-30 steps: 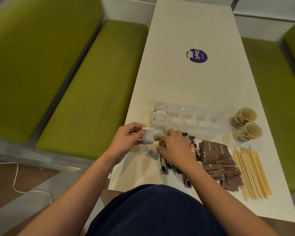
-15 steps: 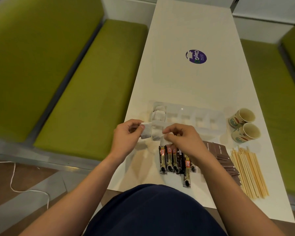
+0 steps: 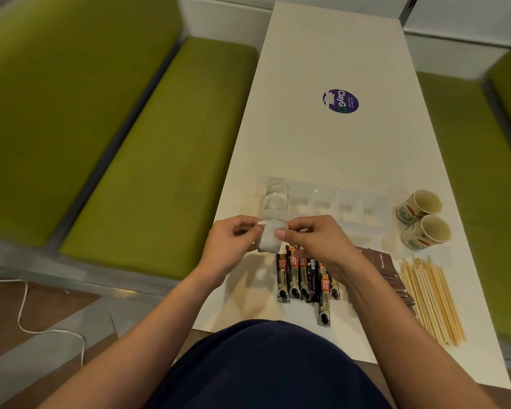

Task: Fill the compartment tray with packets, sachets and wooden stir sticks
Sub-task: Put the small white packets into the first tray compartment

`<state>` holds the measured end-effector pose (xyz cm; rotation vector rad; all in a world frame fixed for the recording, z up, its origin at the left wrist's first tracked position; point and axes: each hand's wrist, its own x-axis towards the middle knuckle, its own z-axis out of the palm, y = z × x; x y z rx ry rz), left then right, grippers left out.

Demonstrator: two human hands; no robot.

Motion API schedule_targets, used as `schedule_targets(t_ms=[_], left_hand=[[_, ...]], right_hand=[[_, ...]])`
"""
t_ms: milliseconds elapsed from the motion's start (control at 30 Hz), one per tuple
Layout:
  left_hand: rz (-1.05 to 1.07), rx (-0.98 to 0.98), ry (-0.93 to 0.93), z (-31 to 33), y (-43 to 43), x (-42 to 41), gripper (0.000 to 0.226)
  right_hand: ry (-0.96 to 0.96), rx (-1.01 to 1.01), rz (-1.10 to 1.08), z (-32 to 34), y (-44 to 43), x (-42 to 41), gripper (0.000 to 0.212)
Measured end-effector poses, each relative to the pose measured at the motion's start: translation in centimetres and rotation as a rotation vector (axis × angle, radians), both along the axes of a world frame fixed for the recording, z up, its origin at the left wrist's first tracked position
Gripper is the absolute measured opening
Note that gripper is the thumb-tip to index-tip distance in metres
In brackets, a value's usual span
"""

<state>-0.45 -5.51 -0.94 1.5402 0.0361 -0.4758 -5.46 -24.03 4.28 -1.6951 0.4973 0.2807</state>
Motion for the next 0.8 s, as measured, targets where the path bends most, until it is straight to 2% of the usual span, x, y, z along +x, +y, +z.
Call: schedule_targets(t_ms=[200,367,433,567,700,800], left_hand=[[-0.063,-0.075,0.104,0.9,0.0,-0.3,0.011],[-0.109,-0.129,0.171,1.1,0.1,-0.2,0.02],[-0.144,-0.103,0.146,1.1,0.0,-0.2,0.025],[-0.11,-0.05,0.072,1.0,-0.1,-0.2,0.012],[-0.119,-0.009,-0.022,1.3,-0.2,0.1,0.025],[-0.133,0.007,-0.063,1.6,-0.4,0.7,0.024]], right_hand=[[-0.047,-0.089,-0.008,-0.9,0.3,0.6,0.008],[-0.064,-0.162,-0.012,-1.3,0.3,0.9,0.024],[-0.059,-0.181,-0.004,-1.5,0.2,0.9,0.028],[-0.089,-0.265,0.034,-1.5,0.1,0.7,0.035],[-0.144,-0.37,0.156,-0.4,-0.6,0.4,0.051],[-0.172,-0.362,0.206,0.2,-1.0,0.5,0.038]])
